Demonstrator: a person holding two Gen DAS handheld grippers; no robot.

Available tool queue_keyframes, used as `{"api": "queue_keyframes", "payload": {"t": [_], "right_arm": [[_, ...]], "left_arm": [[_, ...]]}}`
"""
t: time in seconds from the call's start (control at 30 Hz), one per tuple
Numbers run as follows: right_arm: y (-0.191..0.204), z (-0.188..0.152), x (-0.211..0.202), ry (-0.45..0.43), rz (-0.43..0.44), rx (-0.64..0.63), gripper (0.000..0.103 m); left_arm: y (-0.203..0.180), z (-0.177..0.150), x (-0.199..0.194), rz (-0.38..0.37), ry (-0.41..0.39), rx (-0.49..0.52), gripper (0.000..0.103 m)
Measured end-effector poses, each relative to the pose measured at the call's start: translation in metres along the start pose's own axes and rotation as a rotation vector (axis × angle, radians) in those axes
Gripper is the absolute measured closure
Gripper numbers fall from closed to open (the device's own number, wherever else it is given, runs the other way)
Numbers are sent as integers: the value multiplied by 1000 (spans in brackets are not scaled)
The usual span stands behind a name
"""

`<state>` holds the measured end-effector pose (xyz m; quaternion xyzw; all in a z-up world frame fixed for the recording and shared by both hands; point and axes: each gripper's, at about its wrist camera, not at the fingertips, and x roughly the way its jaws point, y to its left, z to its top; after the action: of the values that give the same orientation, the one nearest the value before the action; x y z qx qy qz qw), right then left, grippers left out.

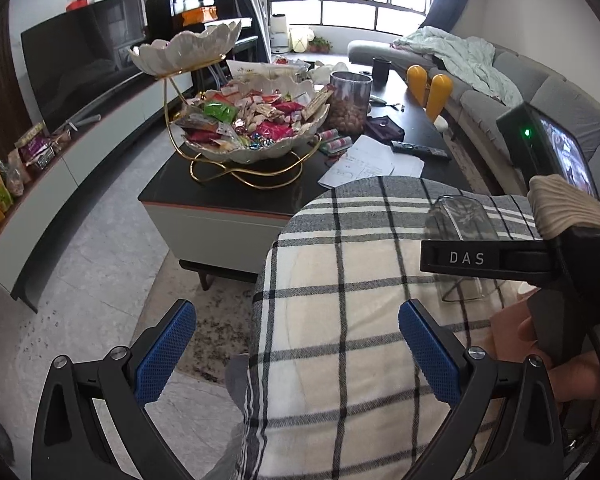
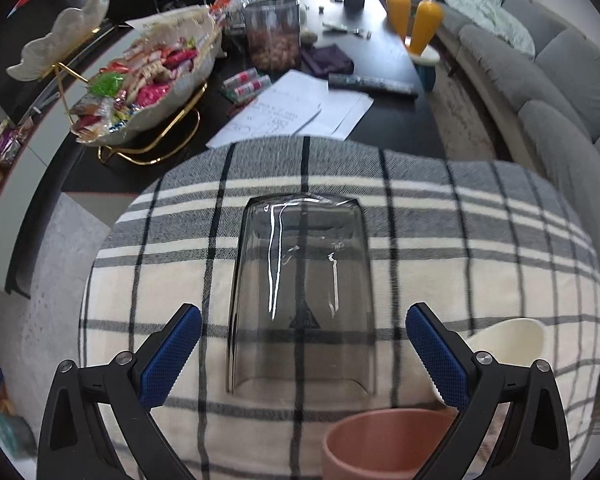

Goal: Flip cup upside down
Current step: 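Move the right gripper to the clear plastic cup and close on it, then lift the clear cup with the right gripper, set it down, open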

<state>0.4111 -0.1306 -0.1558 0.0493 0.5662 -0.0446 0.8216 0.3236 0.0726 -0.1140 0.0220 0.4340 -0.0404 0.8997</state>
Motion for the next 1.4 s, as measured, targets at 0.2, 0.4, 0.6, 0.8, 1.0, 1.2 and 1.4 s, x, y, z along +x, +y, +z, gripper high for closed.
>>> {"api": "queue_keyframes", "payload": {"t": [0.2,0.4,0.6,0.8,1.0,1.2,1.4], "right_arm": [[-1,3,19,48,27,28,16],[-3,2,16,33,42,40,35],[-3,-1,4,1,61,40,36],[-1,-7,-35,-57,84,29,36],[-6,-37,-92,-100,114,34,36],[-19,-101,-141,-89,133,52,36],[-34,-187,-172,-59,134,90,36]], "left_arm": [[4,3,7,3,6,-6,0],[4,2,4,-2,8,-7,0],[3,1,-8,9,-7,4,0],[5,0,-34,-4,-28,-3,0],[5,-13,-80,-26,-51,-19,0],[1,-48,-135,-23,-65,-6,0],[-5,-102,-181,-18,-47,18,0]]}}
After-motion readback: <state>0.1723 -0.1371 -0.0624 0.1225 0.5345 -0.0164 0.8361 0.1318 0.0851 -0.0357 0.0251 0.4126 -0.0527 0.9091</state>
